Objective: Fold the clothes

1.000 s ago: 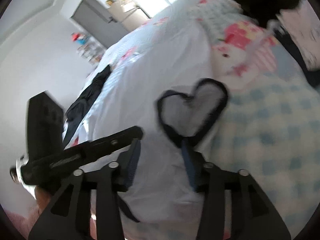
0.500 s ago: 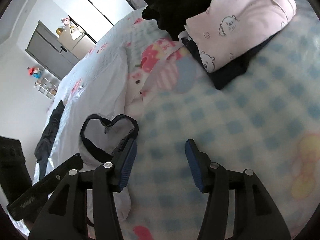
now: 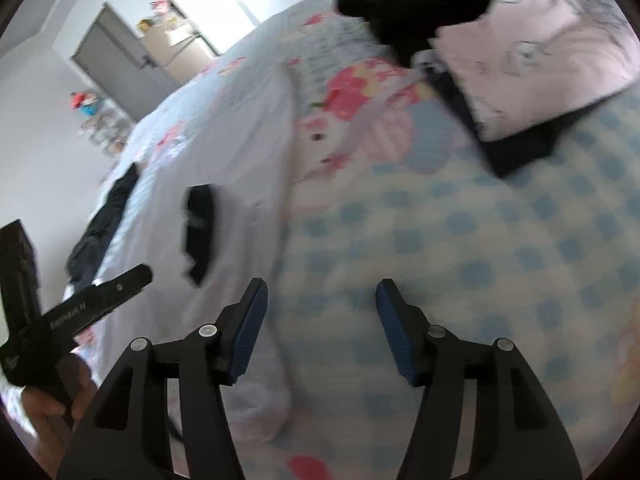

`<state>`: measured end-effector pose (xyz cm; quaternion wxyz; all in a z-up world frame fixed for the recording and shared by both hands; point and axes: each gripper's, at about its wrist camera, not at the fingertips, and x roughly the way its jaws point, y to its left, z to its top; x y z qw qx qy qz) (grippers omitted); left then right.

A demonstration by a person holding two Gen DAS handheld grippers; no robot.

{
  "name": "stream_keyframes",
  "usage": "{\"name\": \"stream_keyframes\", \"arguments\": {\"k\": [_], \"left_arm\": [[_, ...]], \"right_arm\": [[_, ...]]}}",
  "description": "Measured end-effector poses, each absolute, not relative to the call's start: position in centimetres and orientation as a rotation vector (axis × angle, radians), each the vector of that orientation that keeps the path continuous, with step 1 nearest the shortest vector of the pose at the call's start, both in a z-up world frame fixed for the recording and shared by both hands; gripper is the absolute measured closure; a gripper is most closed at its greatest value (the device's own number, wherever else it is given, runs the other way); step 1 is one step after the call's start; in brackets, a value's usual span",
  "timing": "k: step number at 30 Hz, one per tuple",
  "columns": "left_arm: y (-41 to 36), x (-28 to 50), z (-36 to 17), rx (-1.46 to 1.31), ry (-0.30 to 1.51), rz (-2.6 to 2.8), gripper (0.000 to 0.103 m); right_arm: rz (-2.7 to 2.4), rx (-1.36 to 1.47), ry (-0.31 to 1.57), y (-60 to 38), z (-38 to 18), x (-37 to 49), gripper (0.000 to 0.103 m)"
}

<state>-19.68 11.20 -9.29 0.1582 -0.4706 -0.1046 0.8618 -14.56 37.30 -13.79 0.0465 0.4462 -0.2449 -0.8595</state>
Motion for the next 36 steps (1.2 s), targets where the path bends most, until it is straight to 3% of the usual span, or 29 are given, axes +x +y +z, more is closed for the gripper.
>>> {"name": "stream_keyframes", "arguments": {"k": [7,11,14,19,22,26,30,36], "left_arm": [[16.5,-19.1,-9.6,-1.237,-0.296,2.178,0.057],[19.3,-19.3,-11.2,-1.308,-0.077,2.216,0.056],[18.4,-19.4,-11.5,-1.338,-0.027,2.336,0.067],[13.8,-20.0,-10.6,-1.346,-0.105,2.521,0.068],[11.9,-20.5,-10.3,-1.363,-0.146,2.544,0.070],[11.1,-19.8,-10.3,-1.307,-0.368,2.350,0.064],[11.2,-18.4,-10.2,-1.212,-0.519,2.243,0.059],[12.6,-17.6,-9.7,-1.160,-0.449,2.236,0.053]], "right_arm": [[-2.549,1.442,-0.494,33.5,-14.8,-15.4,0.043],[-2.539,1.456,-0.507,34.0,-15.1,-15.2,0.043],[-2.538,1.508,-0.493,34.3,-15.6,-15.3,0.043],[-2.534,1.549,-0.525,35.2,-15.5,-14.7,0.043],[-2.550,1.526,-0.643,37.0,-14.6,-13.6,0.043],[-2.591,1.458,-0.816,39.8,-13.8,-12.0,0.043],[-2.516,1.424,-0.846,39.7,-13.6,-12.1,0.042],[-2.470,1.478,-0.544,35.3,-13.5,-12.2,0.040]]}}
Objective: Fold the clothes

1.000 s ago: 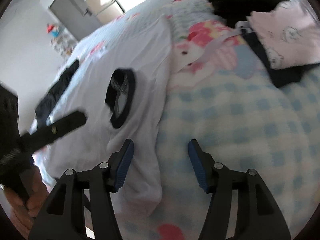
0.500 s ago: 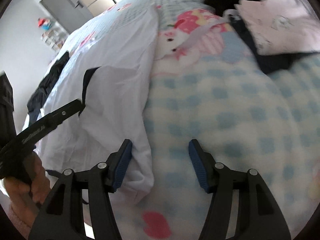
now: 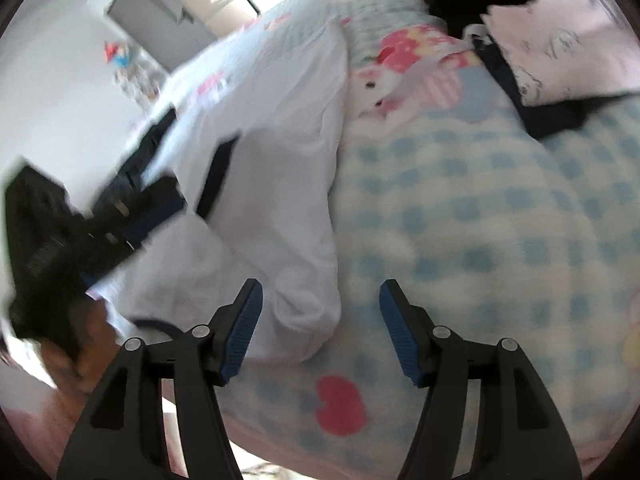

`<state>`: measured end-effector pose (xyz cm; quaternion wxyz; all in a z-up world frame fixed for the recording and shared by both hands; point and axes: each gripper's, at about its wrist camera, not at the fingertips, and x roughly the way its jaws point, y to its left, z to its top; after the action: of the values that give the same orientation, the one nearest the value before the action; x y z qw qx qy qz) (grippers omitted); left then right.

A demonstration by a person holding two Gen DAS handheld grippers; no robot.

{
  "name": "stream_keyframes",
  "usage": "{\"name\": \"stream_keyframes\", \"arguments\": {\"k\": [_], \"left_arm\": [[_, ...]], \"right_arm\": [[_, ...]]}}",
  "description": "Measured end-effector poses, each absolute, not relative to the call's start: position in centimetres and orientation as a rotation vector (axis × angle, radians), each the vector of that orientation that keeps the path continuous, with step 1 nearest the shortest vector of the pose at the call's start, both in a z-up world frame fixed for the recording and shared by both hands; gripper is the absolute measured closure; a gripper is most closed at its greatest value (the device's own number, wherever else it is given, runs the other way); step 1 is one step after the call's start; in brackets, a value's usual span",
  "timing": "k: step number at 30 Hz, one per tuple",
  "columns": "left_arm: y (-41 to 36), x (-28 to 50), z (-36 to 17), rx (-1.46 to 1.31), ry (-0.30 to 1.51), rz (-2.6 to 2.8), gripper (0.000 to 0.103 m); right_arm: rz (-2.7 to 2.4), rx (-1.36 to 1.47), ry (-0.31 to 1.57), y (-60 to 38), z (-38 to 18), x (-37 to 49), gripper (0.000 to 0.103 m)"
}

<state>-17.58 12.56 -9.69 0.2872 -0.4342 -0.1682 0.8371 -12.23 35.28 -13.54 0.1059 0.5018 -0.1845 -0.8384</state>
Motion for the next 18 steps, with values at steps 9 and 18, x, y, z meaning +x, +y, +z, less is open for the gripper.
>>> {"name": "stream_keyframes", "arguments": {"k": [9,18], "left_arm": [[15.5,-19.2,-13.2,-1.452,-0.129,2.352,0.073],[11.7,-19.5,-10.1,-1.352,-0.358,2.283,0.072]], "right_arm": [[-2.674,1.603,-0.439,36.6,-14.5,-10.0,0.047],[-2.634,1.497,-0.609,37.9,-11.9,-10.0,0.044]]}}
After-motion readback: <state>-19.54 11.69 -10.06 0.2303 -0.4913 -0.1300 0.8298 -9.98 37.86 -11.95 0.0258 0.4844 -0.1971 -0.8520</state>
